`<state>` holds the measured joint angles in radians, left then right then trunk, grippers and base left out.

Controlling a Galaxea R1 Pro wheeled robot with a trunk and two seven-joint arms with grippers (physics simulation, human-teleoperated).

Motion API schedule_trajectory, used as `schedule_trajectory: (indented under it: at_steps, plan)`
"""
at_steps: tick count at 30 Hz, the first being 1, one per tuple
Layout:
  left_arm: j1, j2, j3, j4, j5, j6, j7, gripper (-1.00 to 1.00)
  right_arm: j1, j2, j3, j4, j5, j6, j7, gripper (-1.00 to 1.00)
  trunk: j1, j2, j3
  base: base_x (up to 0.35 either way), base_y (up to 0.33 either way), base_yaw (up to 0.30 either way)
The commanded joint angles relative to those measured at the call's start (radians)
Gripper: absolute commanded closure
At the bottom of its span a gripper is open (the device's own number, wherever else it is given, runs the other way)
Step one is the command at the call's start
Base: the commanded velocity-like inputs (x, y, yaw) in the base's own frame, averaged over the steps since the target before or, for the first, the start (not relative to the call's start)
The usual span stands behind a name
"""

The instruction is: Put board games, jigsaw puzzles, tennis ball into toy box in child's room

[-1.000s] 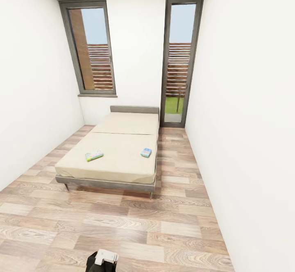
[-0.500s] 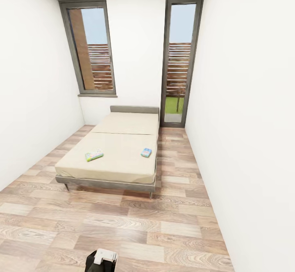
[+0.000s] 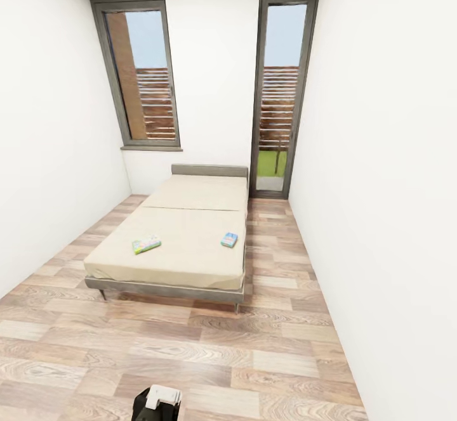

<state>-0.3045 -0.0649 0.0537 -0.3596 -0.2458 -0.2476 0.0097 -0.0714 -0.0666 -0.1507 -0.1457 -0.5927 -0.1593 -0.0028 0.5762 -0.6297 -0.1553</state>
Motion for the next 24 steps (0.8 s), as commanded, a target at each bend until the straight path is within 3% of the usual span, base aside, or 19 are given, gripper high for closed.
schedule_trajectory:
  at_steps: [1, 2, 4, 12, 24]
  plan:
    - [-0.001, -0.001, 0.006, 0.001, -0.01, -0.004, 0.001, -1.0, -0.001, 0.0, -0.001, 0.0, 0.001, -0.002, 0.0, -1.0, 0.0, -0.001, -0.002, 0.012, 0.004, 0.0]
    - [-0.001, -0.001, 0.006, 0.001, -0.01, -0.004, 0.002, -1.0, -0.001, 0.001, 0.026, 0.0, 0.0, -0.003, -0.001, -1.0, 0.0, -0.001, -0.002, 0.003, 0.001, 0.0]
    - [-0.001, -0.001, 0.006, 0.001, -0.01, -0.004, 0.002, -1.0, -0.001, 0.001, 0.033, 0.0, 0.0, -0.007, -0.002, -1.0, 0.0, -0.001, -0.002, 0.002, 0.001, 0.0]
    - [-0.001, -0.001, 0.006, 0.001, -0.01, 0.0, 0.003, -1.0, -0.001, 0.002, 0.039, 0.0, -0.002, -0.051, -0.002, -1.0, 0.0, -0.001, -0.002, 0.162, 0.0, 0.0]
    - [-0.001, -0.001, 0.011, 0.001, -0.01, -0.002, 0.003, -1.0, -0.001, 0.008, 0.04, 0.0, -0.002, -0.055, -0.002, -1.0, 0.0, -0.001, -0.002, 0.208, 0.0, 0.0]
